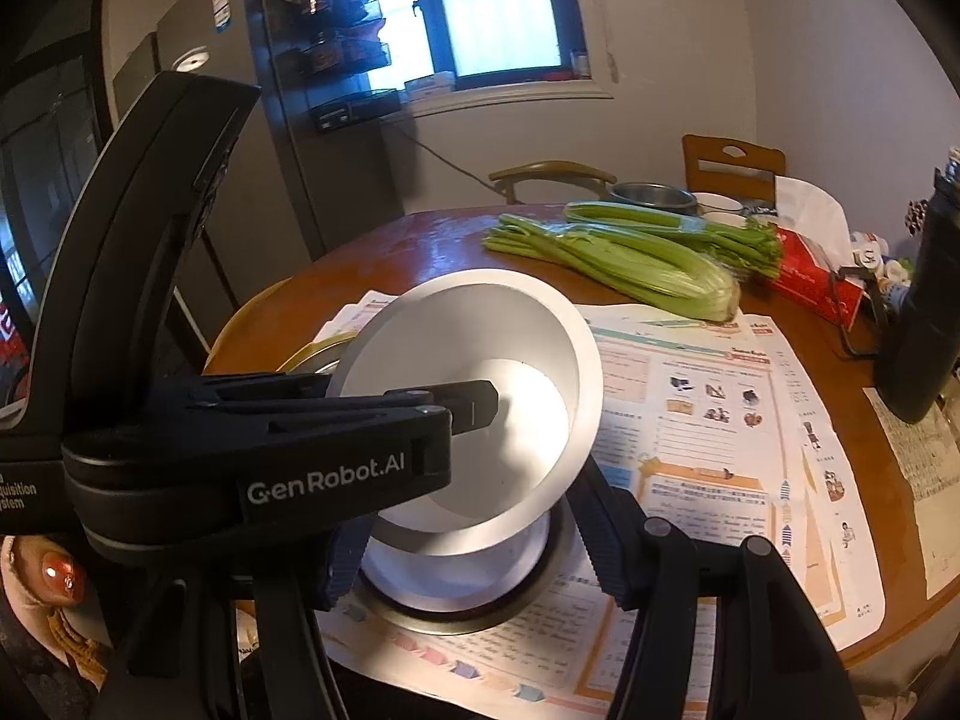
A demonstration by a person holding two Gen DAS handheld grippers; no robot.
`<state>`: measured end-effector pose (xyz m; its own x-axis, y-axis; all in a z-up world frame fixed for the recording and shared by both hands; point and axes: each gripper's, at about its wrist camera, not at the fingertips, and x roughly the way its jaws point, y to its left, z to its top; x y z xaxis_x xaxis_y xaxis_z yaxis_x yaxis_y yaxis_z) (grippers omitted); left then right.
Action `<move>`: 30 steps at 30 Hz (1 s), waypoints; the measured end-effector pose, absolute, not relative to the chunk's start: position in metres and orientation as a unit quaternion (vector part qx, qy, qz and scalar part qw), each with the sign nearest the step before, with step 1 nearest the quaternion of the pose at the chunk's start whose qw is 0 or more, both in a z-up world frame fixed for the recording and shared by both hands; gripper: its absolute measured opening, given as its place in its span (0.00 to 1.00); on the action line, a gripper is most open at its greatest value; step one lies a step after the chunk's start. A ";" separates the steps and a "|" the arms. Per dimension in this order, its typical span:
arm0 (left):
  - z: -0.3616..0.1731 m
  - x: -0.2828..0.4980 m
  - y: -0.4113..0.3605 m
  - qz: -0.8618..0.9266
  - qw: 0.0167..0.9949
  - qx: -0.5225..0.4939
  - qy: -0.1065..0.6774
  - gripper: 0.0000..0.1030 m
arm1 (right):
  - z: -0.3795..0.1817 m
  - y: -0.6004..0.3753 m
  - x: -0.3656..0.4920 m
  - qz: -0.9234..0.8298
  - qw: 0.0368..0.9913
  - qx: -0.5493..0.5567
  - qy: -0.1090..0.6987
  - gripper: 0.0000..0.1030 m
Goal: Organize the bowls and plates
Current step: 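Lift the white bowl with the left tool and carry it over the steel bowl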
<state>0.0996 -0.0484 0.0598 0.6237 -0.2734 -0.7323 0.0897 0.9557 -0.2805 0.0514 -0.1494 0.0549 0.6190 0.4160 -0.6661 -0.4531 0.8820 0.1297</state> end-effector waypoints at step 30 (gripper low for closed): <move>0.031 0.085 -0.049 -0.082 0.889 -0.091 0.442 0.43 | 0.032 -0.139 0.039 0.258 0.882 -0.041 0.393 0.60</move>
